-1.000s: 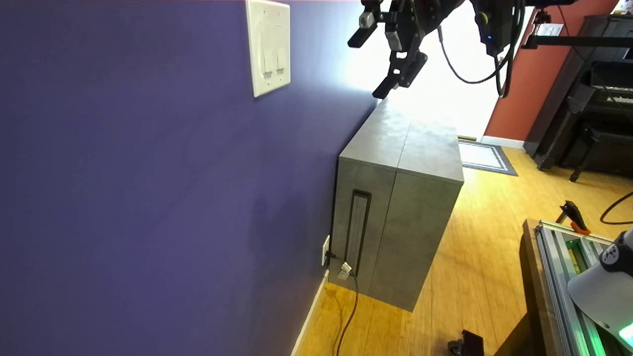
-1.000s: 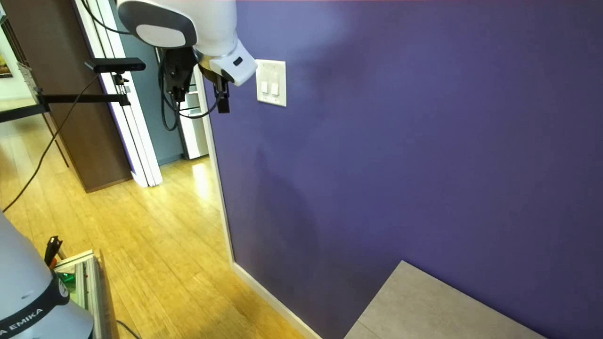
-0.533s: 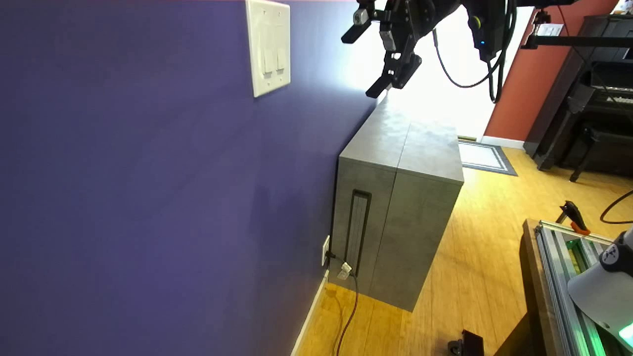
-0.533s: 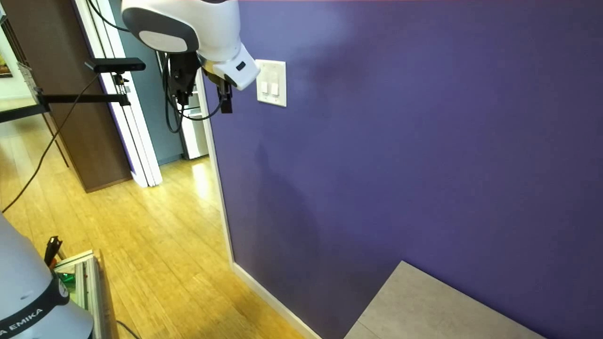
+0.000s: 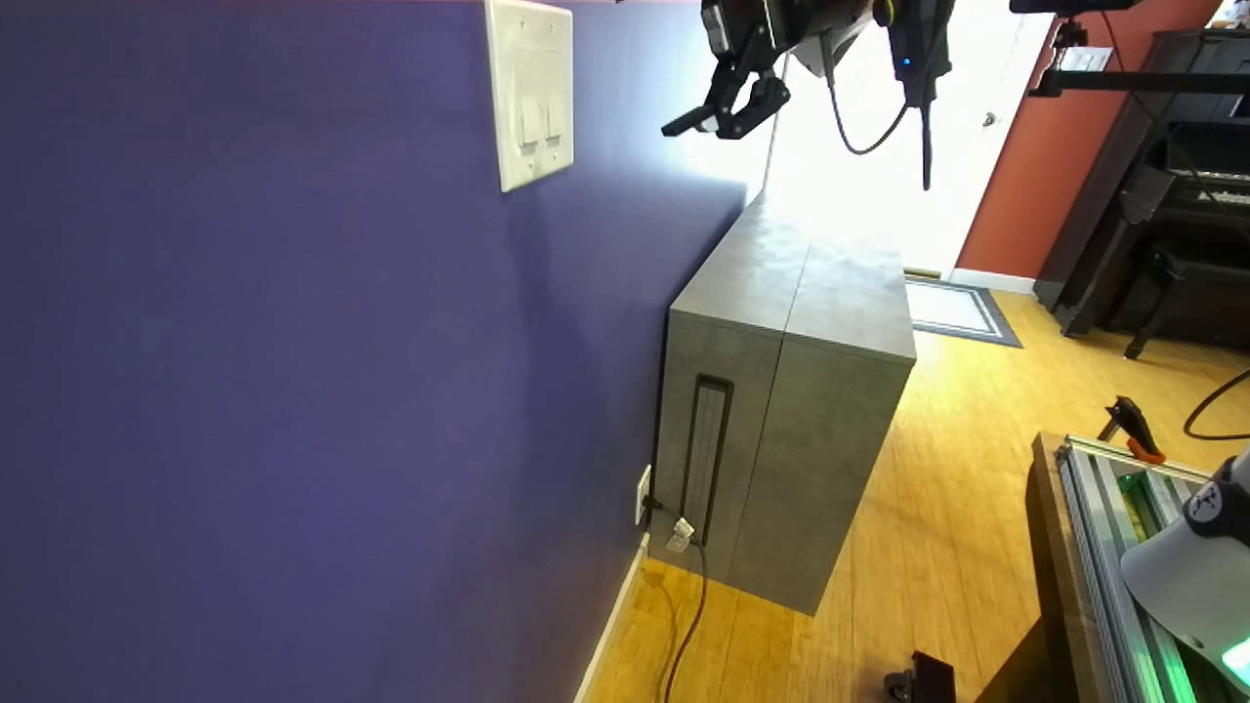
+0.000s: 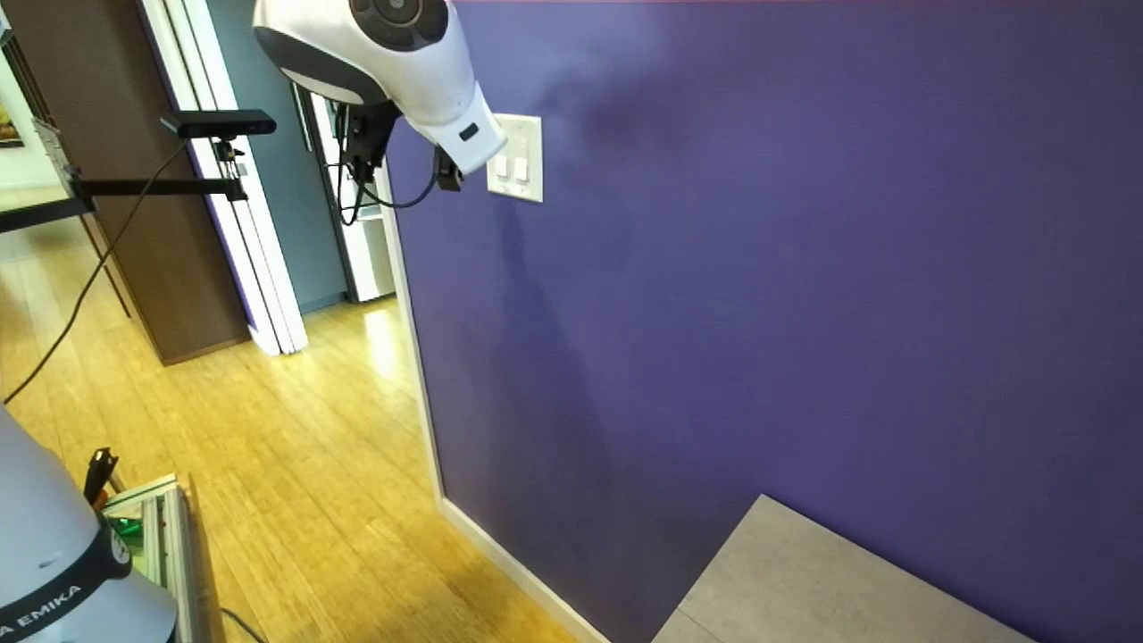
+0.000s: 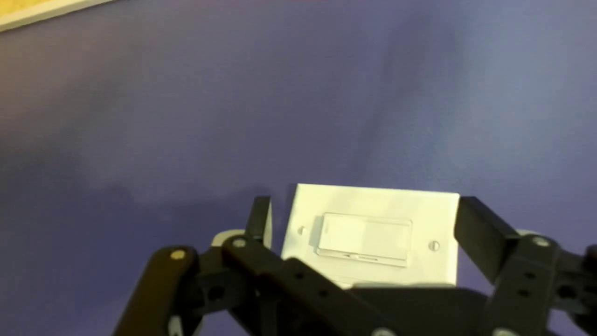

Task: Flick the light switch on the right side

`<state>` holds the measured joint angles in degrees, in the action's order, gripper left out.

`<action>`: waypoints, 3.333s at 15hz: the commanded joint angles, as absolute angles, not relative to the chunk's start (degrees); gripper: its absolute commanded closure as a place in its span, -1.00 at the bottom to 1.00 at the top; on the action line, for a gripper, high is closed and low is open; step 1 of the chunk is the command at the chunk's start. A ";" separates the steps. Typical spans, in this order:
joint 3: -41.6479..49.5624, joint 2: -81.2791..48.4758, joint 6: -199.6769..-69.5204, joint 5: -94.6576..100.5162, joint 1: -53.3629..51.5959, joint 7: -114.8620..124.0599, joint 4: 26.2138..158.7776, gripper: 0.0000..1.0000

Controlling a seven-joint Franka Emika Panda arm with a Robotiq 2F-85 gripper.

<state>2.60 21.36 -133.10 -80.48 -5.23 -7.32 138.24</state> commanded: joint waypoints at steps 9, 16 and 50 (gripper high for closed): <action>0.43 13.03 -127.02 -109.34 -2.38 -28.54 135.44 -1.00; 0.15 9.89 -119.99 -114.92 -0.62 -40.17 135.71 -1.00; -0.13 4.81 -115.15 -120.94 -0.59 -51.67 132.15 -1.00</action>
<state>0.72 5.58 -116.18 -118.75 -1.07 -50.72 133.55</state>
